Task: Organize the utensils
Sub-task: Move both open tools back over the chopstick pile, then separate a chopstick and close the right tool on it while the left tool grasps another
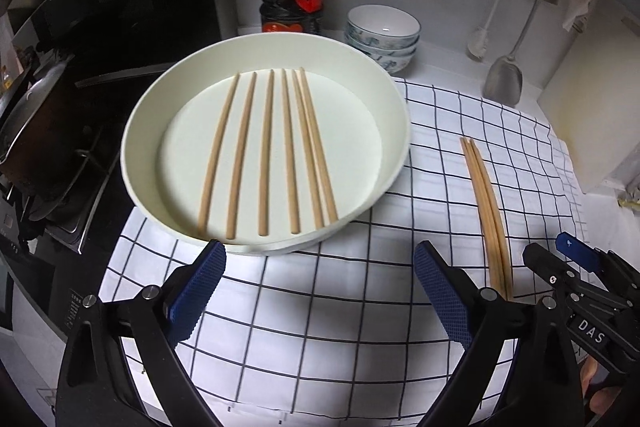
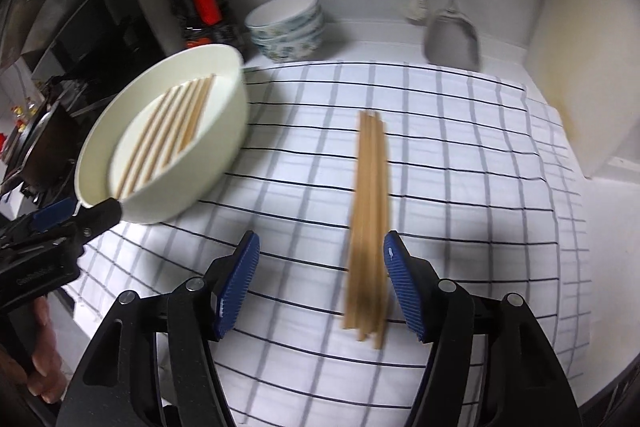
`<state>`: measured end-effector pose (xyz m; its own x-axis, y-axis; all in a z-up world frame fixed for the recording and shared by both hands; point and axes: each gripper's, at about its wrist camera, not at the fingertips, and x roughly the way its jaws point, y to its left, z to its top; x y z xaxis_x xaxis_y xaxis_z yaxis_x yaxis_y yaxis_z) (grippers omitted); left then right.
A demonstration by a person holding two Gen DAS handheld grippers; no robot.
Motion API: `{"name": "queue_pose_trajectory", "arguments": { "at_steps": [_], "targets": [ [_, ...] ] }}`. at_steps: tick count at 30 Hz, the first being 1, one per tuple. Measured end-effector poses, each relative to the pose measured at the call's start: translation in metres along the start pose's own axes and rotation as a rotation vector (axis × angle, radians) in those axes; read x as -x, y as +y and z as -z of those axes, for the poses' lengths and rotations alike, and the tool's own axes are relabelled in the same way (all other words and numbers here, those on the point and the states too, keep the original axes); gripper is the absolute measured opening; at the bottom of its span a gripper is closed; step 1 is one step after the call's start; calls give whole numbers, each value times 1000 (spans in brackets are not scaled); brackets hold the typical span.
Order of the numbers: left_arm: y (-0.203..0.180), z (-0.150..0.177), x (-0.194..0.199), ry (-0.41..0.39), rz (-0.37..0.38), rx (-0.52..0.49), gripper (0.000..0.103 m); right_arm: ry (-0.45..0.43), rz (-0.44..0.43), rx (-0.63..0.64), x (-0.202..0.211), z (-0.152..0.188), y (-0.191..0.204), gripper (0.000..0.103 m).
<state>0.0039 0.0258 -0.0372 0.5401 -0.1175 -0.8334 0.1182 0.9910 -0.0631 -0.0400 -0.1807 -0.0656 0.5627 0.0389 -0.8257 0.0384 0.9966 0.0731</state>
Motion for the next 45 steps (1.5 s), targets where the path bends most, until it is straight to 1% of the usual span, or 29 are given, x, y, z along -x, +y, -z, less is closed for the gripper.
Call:
{"name": "queue_pose_trajectory", "arguments": {
  "at_steps": [5,9,16,20,23,29,34,38,40,41,45],
  "targets": [
    [-23,1,-2,-12,35,-36,93,3,50,-44,-7,7,-26,62],
    [-43,2,-7,-16,72,-71,93,24,92,-65,-18,15,-44,62],
    [-69,11,-24,22,94,-130,93,54,122,-82,-39,26,-63,62],
    [-79,16,-29,22,103,-157,93,56,127,-71,-50,25,-64,62],
    [-85,20,-34,33,105,-167,93,60,121,-64,-60,23,-65,62],
    [-91,27,-44,58,105,-174,93,71,136,-28,-71,22,-62,62],
    [-94,27,-48,59,102,-173,93,63,134,-20,-73,25,-62,62],
    [-96,27,-52,62,98,-172,93,59,143,9,-72,27,-59,62],
    [-98,27,-54,63,100,-173,93,83,153,31,-76,29,-57,62],
    [-99,26,-55,63,101,-173,93,67,155,33,-75,29,-57,62],
    [-104,26,-63,71,105,-173,93,62,150,31,-76,30,-60,62]
  ]
}}
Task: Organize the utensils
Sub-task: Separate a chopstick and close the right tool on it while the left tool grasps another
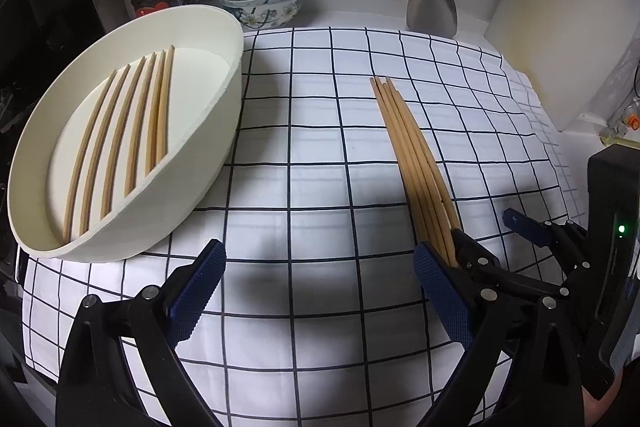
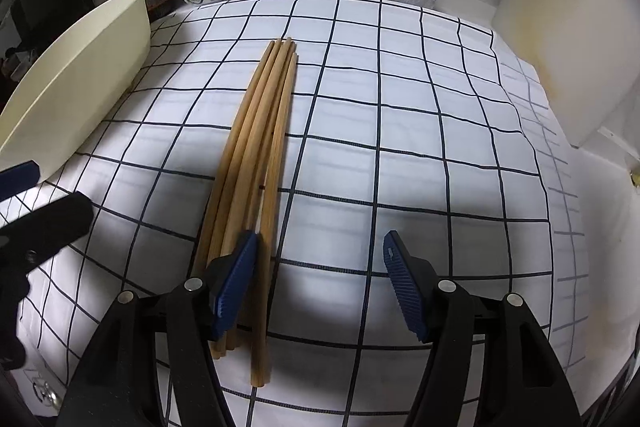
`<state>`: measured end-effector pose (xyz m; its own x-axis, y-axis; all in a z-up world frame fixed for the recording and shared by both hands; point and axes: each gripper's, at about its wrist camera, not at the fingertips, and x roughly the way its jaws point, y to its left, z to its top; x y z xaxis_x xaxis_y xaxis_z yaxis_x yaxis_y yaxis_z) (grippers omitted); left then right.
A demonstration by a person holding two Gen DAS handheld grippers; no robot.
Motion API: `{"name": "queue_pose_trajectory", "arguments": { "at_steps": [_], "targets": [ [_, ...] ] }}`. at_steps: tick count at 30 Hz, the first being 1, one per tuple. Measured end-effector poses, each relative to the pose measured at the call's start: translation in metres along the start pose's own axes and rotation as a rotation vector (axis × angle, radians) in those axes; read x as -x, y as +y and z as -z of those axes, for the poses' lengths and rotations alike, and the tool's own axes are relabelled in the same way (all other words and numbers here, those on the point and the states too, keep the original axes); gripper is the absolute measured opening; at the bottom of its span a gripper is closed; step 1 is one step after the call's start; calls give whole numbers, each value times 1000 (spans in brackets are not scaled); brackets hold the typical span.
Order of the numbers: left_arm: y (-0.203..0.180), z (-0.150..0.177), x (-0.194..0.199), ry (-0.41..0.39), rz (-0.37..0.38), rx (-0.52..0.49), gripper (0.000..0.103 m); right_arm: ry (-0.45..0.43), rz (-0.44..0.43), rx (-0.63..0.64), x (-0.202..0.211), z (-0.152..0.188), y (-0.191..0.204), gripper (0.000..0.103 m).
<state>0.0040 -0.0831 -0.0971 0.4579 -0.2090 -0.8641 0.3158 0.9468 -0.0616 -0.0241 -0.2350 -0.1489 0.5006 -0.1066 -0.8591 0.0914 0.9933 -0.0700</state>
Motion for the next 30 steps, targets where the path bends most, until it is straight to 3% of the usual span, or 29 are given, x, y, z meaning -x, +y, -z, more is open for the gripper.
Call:
{"name": "queue_pose_trajectory", "arguments": {
  "at_steps": [11,17,30],
  "targets": [
    [-26,-3,-28,0,15,-34,93,-29,20,-54,-3,-2,-39,62],
    [-37,-2,-47,21,-12,-49,93,-34,29,-82,-4,0,-58,62],
    [-40,1,-58,16,-47,-59,97,-49,15,-72,-7,-4,-57,62]
  ]
}}
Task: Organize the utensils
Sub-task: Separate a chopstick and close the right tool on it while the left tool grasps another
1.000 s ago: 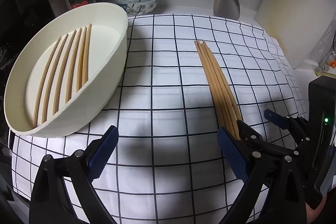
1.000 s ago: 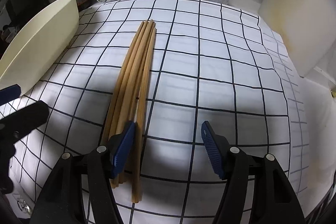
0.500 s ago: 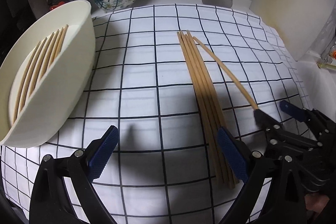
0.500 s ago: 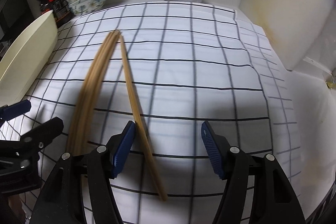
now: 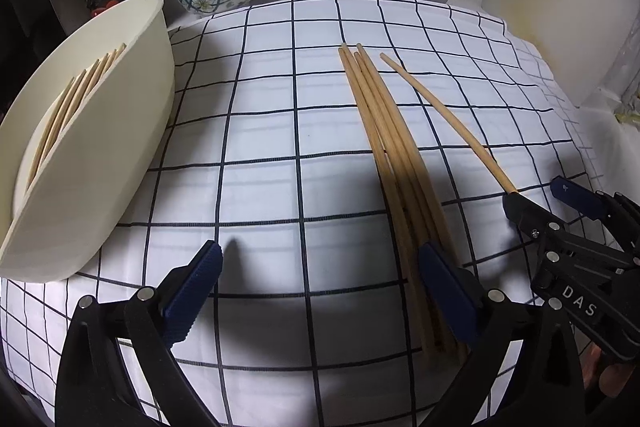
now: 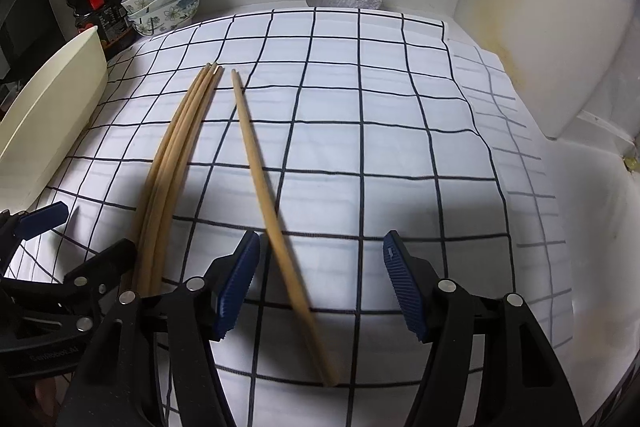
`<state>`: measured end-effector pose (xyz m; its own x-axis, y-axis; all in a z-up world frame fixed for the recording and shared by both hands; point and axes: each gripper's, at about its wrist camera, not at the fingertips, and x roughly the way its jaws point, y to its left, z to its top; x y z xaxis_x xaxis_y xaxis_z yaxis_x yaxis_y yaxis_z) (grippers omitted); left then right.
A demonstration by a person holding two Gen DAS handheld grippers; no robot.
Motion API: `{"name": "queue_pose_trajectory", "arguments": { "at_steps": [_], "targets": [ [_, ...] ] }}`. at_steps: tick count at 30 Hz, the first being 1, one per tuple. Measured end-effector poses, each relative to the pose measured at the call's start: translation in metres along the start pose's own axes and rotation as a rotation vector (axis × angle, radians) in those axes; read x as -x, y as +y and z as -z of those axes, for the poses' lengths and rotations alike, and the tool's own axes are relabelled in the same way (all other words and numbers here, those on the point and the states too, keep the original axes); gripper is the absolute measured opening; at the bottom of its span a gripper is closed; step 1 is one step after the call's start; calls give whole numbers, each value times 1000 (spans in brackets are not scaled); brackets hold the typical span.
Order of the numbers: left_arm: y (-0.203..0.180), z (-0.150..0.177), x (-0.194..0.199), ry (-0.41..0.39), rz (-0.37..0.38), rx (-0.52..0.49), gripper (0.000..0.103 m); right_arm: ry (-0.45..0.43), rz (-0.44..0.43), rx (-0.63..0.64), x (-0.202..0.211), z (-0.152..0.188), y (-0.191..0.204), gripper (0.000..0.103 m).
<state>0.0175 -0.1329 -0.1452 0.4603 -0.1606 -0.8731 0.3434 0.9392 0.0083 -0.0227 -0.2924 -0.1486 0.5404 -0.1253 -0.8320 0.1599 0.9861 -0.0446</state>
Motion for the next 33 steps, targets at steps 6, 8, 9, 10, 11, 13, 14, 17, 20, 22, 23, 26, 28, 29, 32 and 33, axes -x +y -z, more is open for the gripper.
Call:
{"name": "queue_pose_trajectory", "arguments": {
  "at_steps": [6,8,9,10,11,13,14,17,20,22,23,26,28,29,32,33],
  "targets": [
    [9,-3,-5,4,-17,30,97,-3,-5,9,-3,-5,2,62],
    [9,-5,-6,3,-19,31,97,-8,-7,12,-5,-7,3,62],
    [9,-6,-8,0,-20,32,97,-10,-10,16,-6,-8,4,62],
    [10,-7,-8,-2,-18,34,96,-12,-13,21,-7,-10,5,62],
    [10,-8,-9,-3,-17,38,96,-13,-14,23,-8,-12,5,62],
    [9,-12,-10,-6,-17,39,93,-17,-19,31,-11,-16,6,62],
    [8,-13,-10,-9,-16,36,91,-19,-21,32,-12,-18,6,62],
    [4,-19,-10,-17,-8,22,81,-28,-28,47,-15,-22,9,62],
    [-1,-20,-8,-28,2,0,68,-32,-34,58,-17,-24,11,61],
    [-4,-20,-7,-33,9,-13,57,-33,-43,65,-17,-25,12,57],
    [-6,-20,-6,-35,16,-23,55,-34,-47,73,-17,-25,12,54],
    [-12,-20,-4,-33,30,-44,40,-36,-65,93,-16,-24,16,41],
    [-15,-20,-3,-30,38,-55,26,-35,-74,107,-15,-24,20,29],
    [-18,-20,-3,-27,41,-62,23,-35,-73,111,-15,-24,21,17],
    [-22,-21,-3,-18,41,-78,9,-30,-70,114,-15,-25,22,7],
    [-23,-21,-3,-15,36,-83,9,-28,-76,103,-14,-25,21,7]
  ]
}}
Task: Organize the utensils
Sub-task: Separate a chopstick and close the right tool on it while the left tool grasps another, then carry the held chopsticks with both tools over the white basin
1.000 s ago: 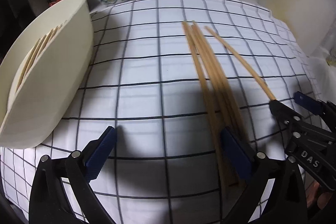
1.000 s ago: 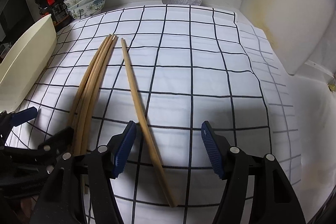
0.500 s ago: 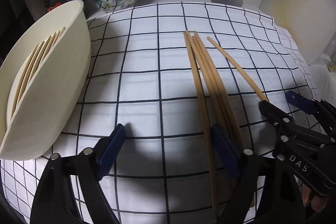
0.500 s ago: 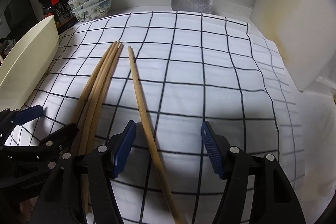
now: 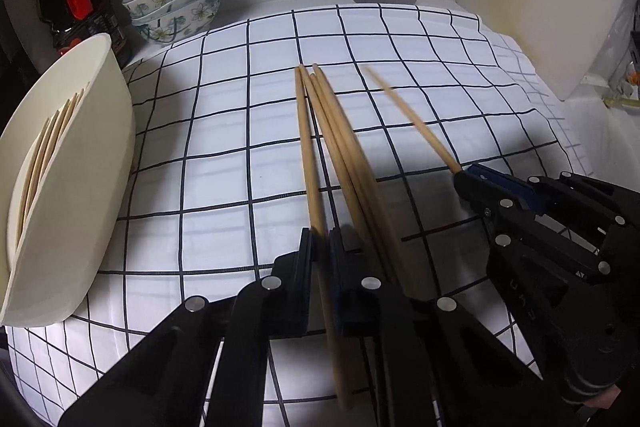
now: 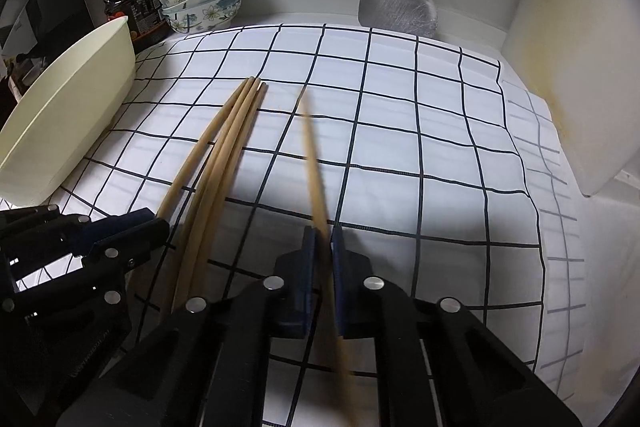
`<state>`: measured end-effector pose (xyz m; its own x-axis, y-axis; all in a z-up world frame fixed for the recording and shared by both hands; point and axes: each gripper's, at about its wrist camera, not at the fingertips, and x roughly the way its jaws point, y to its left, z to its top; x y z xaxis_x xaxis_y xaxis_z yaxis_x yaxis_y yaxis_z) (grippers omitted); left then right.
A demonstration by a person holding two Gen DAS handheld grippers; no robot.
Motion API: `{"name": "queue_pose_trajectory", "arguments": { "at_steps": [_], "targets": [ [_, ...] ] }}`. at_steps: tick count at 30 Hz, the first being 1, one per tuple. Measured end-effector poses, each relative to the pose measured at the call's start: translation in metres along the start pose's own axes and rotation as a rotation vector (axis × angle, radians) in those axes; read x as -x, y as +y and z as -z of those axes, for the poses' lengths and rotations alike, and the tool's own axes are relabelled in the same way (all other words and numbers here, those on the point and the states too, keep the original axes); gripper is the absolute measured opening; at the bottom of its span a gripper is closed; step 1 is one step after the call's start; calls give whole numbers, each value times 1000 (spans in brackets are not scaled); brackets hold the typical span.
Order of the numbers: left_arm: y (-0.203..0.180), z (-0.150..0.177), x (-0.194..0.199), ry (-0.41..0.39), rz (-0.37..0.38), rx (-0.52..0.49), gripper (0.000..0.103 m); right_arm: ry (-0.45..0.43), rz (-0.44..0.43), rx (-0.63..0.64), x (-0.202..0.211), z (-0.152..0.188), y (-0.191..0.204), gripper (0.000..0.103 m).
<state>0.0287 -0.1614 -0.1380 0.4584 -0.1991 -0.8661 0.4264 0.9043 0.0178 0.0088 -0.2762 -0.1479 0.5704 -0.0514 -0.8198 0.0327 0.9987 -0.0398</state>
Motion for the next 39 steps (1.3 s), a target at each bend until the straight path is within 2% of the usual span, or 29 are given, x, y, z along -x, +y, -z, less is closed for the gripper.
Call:
{"name": "queue_pose_trajectory", "arguments": {
  "at_steps": [8,16,29,39],
  "targets": [
    [4,3,4,35,2,-5,7,17,-45,-129,8,7,-14,6],
    [10,5,34,9,23,-23,7,4,-64,-216,35,16,-19,6],
    [46,-4,109,-107,20,-25,7,-86,-73,-206,92,-4,11,6],
    [105,-16,154,-187,-12,60,7,-151,-105,-111,117,-41,63,6]
  ]
}}
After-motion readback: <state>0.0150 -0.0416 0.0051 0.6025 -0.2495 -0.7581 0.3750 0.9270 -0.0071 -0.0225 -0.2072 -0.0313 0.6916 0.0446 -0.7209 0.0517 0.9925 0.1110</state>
